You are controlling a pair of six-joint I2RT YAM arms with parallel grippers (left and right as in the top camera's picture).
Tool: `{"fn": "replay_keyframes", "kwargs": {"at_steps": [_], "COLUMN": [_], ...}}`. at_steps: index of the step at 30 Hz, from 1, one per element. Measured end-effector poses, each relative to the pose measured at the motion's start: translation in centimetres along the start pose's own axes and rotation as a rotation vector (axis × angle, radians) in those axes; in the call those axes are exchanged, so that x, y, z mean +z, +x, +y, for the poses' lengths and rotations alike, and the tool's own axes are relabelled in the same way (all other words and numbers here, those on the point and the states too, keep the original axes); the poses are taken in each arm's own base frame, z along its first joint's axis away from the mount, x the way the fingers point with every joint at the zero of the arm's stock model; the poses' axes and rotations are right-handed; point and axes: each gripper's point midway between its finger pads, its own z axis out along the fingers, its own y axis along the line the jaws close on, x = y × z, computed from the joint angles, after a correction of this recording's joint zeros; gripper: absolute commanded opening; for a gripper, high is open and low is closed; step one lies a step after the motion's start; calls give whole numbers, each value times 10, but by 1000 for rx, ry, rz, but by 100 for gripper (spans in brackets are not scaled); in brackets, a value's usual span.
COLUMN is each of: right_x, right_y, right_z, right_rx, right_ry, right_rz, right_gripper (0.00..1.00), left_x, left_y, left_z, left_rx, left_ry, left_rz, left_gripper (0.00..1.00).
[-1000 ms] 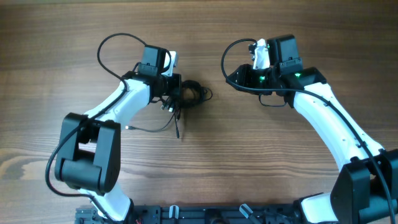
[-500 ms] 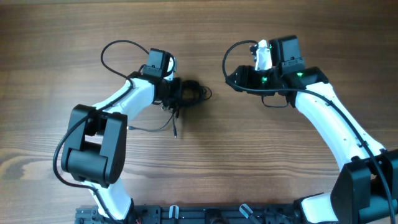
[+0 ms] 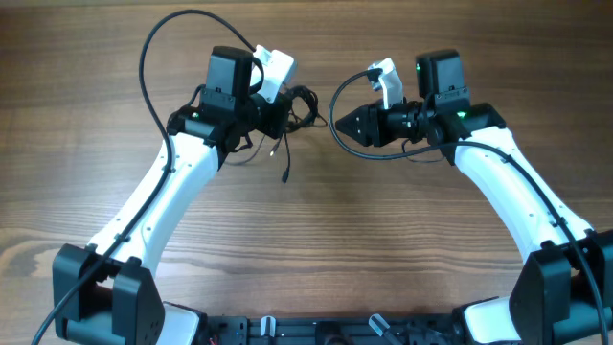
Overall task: Untangle cables
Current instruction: 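Grasp a cable strand with the right gripper beside the left gripper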
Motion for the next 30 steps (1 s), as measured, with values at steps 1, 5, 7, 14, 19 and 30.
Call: {"fn": "replay_keyframes", "kwargs": {"at_steps": [1, 5, 7, 14, 19, 30], "right_x": [0, 0, 0, 16, 19, 96], "right_y": [-4, -6, -5, 4, 8, 15], "right_z": [2, 4, 4, 23, 12, -1], "right_rx": [-13, -53, -119, -350, -367, -663], "right_ry": [-11, -20, -20, -30, 44, 238], "right_rz": [-13, -20, -20, 19, 44, 95], "right_gripper": [42, 43, 43, 40, 39, 45], "left_x": [0, -3, -10, -34, 11, 18], "left_y": [4, 4, 3, 20, 59, 66], "left_z": [-5, -6, 10, 9, 13, 43], "left_rx": [-7, -82, -255, -550, -718, -858], "left_ry": [29, 74, 94, 337, 400, 504], "left_rz": [16, 10, -3, 60, 215, 180], "left_gripper": [4, 4, 4, 4, 4, 4]}}
